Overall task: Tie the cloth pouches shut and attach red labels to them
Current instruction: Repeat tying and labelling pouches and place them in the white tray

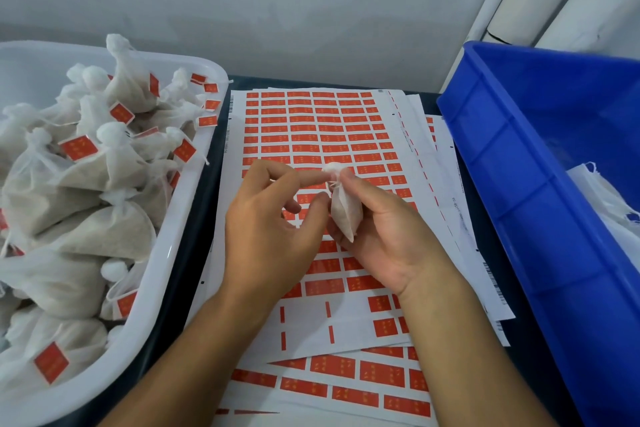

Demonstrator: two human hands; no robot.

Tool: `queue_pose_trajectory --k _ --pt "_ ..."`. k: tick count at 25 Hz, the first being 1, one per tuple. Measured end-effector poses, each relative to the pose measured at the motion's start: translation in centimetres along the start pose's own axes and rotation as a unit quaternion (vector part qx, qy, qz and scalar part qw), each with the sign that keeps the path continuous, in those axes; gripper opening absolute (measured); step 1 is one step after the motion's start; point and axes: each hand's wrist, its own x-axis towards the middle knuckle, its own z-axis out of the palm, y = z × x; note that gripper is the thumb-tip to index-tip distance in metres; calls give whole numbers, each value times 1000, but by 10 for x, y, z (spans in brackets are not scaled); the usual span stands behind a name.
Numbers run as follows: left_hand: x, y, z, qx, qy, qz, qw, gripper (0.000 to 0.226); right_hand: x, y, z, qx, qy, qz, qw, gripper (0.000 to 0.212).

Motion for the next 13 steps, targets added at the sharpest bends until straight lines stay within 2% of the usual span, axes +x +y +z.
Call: queue_pose_trajectory --k 3,8,13 --pt "0 0 0 19 -8 20 1000 29 1 0 -2 -17 16 -16 1000 19" --pt "1 -5 0 33 21 21 999 24 0 4 2 -139 41 -54 988 22" --pt "2 -5 2 57 -21 -1 998 15 -2 2 -2 -254 62 -115 958 24"
